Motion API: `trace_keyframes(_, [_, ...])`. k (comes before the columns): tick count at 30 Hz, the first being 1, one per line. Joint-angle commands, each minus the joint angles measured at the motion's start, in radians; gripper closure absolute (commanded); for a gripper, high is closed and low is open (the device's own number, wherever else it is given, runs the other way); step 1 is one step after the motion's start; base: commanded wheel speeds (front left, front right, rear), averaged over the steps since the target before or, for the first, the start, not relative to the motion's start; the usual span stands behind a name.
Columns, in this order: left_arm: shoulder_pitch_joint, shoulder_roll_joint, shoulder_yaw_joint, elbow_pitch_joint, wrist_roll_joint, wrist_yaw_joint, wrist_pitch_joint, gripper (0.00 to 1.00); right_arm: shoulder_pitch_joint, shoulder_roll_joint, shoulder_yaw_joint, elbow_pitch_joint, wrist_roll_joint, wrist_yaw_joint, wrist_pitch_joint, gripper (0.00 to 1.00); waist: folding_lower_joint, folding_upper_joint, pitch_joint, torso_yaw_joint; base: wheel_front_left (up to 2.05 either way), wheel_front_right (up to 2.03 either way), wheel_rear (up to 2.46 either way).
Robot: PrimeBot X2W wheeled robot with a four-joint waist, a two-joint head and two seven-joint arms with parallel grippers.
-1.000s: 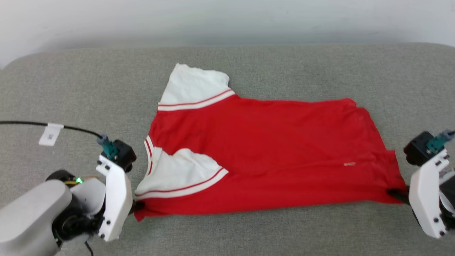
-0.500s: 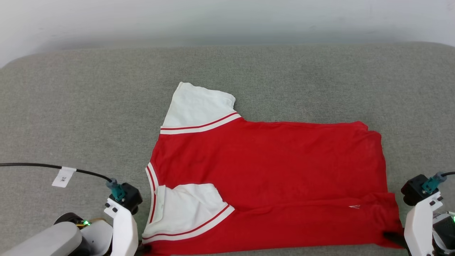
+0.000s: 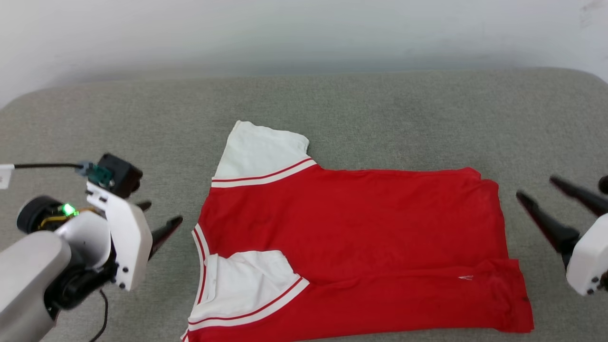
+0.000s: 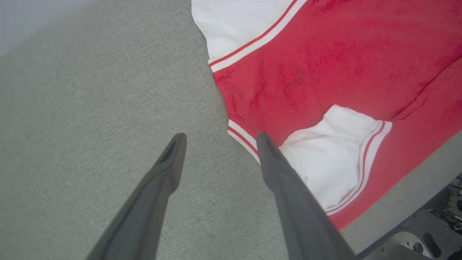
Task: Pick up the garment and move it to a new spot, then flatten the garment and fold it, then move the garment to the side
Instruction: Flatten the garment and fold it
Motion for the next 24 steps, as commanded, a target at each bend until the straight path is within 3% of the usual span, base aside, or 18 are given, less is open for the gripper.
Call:
trace_keyframes(1, [-0.025,-0.018,0.01,0.013,0.02,0.012,-0.02,0.0,0.004,0.037,-0.041,-0.016,-0.042,-0.001,-0.045,0.0,0.0,0.0,0.012,-0.01,0.0,0.0,0.0])
trace_keyframes(7, [-0.135,-0.069,0.049,0.089,0.091,0.036,-0.084,0.0,0.034,0.228,-0.204,-0.117,-0.232,-0.001,-0.235,0.0,0.0,0.0,0.079,-0.046,0.0,0.0,0.0])
trace_keyframes(8, [-0.204,-0.09,0.069,0.132,0.107,0.031,-0.082,0.0,0.063,0.316,-0.256,-0.169,-0.309,-0.001,-0.307,0.0,0.0,0.0,0.127,-0.067,0.0,0.0,0.0])
trace_keyframes(11, [-0.285,-0.11,0.08,0.179,0.12,0.02,-0.056,0.0,0.095,0.394,-0.291,-0.212,-0.359,-0.001,-0.353,0.0,0.0,0.0,0.178,-0.084,0.0,0.0,0.0])
trace_keyframes(17, [-0.459,-0.15,0.098,0.278,0.106,-0.014,0.064,0.0,0.119,0.483,-0.285,-0.261,-0.416,-0.001,-0.383,0.0,0.0,0.0,0.282,-0.13,0.0,0.0,0.0])
trace_keyframes(24, [-0.612,-0.179,0.055,0.35,0.051,-0.069,0.355,0.0,0.073,0.512,-0.264,-0.254,-0.438,-0.001,-0.394,0.0,0.0,0.0,0.375,-0.172,0.0,0.0,0.0])
